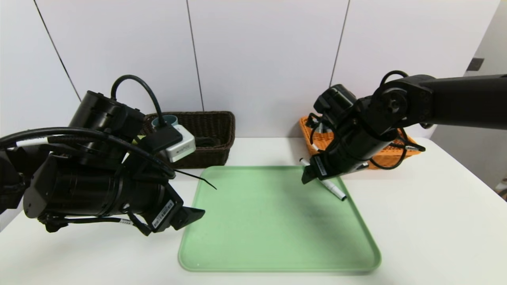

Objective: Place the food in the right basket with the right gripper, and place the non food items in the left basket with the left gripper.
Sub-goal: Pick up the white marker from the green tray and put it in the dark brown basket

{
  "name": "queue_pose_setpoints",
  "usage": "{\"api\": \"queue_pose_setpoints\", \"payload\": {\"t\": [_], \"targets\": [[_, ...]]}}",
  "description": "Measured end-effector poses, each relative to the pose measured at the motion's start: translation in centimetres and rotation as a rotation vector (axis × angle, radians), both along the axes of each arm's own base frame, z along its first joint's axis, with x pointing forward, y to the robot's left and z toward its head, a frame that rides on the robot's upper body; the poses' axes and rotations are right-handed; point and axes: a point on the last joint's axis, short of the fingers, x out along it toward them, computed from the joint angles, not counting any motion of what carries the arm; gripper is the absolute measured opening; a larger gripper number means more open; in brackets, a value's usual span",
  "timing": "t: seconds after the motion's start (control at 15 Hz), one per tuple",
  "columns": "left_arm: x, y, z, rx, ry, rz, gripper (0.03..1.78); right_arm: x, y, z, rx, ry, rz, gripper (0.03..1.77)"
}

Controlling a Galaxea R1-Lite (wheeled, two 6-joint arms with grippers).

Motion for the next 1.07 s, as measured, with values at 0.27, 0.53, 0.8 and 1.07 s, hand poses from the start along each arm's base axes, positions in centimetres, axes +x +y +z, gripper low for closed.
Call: {"api": "queue_pose_setpoints", "payload": {"t": [0.27, 0.53, 0.8, 1.07], "targets": [[-0.2, 0.1, 0.2, -0.006, -0.007, 0.003, 1.69, 0.9, 0.6, -1.4, -0.008, 0.026, 0.004, 1.7], [-0.3, 0.2, 0.3, -0.01, -0.011, 0.004, 1.69, 1.8, 0.9, -2.6, 0.004, 0.026, -0.009, 1.7], [-0.5, 0.4, 0.2, -0.009, -0.009, 0.004, 1.69, 2.2, 0.6, -3.2, -0.002, 0.038, -0.021, 1.7], [-0.5, 0.5, 0.3, -0.011, -0.011, 0.01, 1.69, 2.5, 0.4, -3.7, 0.001, 0.057, -0.029, 1.7]]}}
